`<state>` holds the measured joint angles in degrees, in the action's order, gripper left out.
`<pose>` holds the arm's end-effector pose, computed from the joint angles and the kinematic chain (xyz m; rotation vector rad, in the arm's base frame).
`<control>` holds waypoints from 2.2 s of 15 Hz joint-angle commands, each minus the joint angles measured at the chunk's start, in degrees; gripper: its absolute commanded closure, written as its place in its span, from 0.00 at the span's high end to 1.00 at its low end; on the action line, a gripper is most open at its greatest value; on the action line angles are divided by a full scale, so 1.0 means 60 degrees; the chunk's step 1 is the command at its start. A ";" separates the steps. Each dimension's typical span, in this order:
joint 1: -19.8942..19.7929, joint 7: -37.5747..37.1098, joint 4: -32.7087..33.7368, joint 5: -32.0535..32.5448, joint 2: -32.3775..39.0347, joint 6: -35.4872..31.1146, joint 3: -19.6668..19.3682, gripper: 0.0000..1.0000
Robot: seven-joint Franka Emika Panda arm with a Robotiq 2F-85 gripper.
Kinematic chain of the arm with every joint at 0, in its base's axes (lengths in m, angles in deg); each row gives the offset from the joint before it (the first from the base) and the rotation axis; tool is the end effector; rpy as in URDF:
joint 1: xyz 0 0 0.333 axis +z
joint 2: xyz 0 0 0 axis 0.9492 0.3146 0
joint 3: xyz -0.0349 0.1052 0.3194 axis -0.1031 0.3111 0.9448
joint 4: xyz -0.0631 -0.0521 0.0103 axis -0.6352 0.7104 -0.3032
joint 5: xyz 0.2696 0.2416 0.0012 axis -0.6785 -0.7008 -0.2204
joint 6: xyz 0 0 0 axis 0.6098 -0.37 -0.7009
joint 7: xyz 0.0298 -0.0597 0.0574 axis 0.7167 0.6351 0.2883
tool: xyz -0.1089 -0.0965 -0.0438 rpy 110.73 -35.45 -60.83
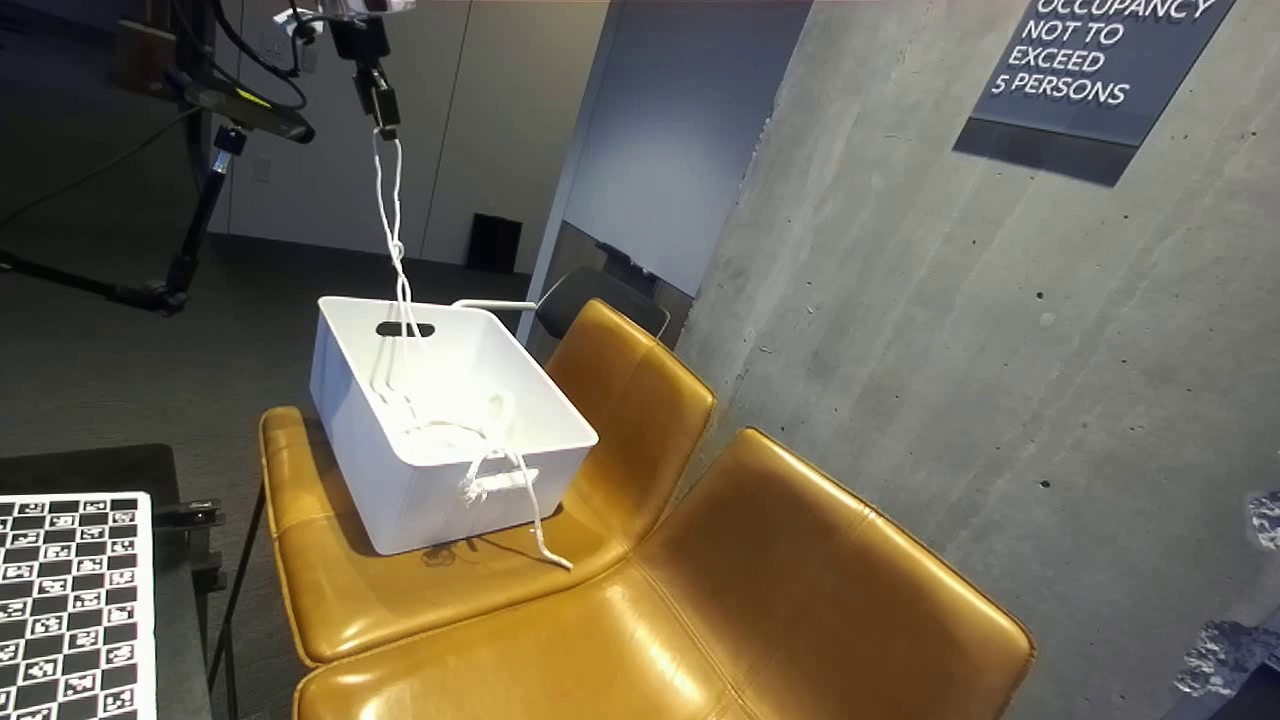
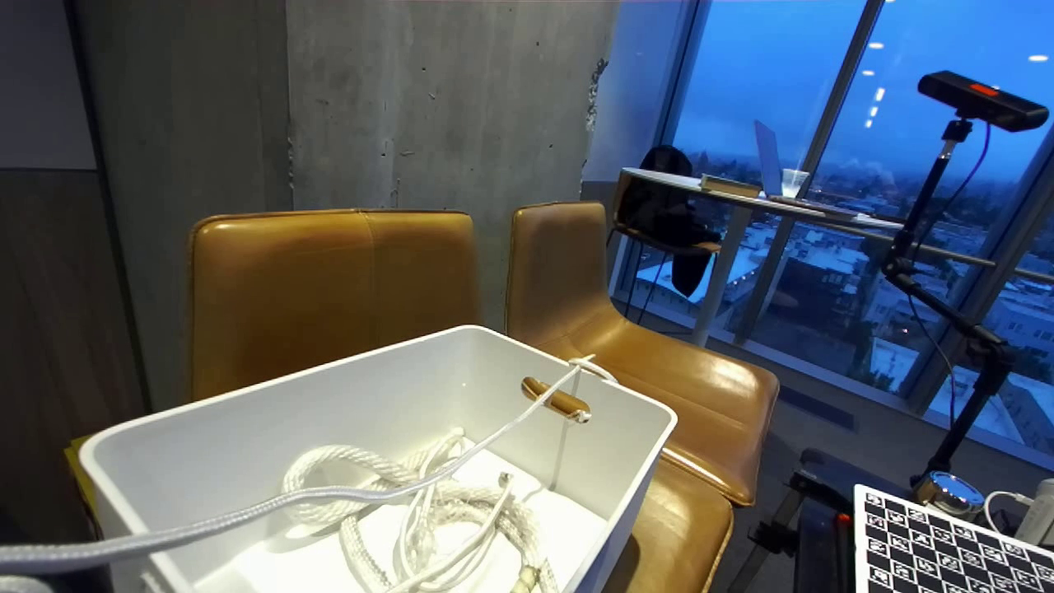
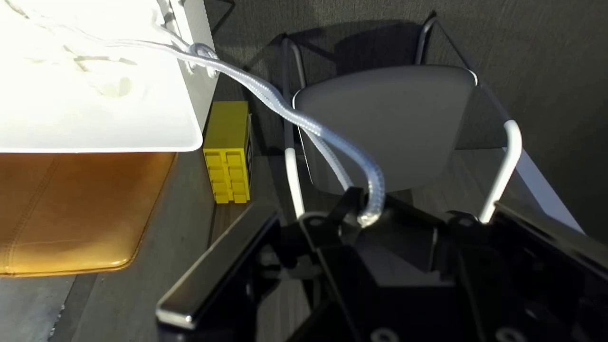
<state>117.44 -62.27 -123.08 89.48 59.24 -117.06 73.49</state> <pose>0.5352 0.5532 0.4857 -3.0341 0.0345 -0.7357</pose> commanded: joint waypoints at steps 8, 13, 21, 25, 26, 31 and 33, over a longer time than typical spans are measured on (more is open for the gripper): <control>0.0992 0.0480 0.3276 -0.0629 0.1709 0.1139 -0.0697 0.03; 0.0653 0.0457 0.3409 -0.0514 0.1728 0.1056 -0.0337 0.03; -0.0654 0.0817 0.3606 -0.0835 0.1044 0.1517 -0.0300 0.03; -0.1507 0.1042 0.3396 -0.1289 0.0431 0.2143 -0.0231 0.03; -0.1670 0.1103 0.3253 -0.1440 0.0230 0.2393 -0.0197 0.03; -0.2275 0.1200 0.2104 -0.1808 -0.0610 0.3314 -0.0263 0.03; -0.2443 0.1130 0.1326 -0.1811 -0.1046 0.3752 -0.0295 0.03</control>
<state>104.60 -55.52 -106.76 80.08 58.44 -97.75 71.23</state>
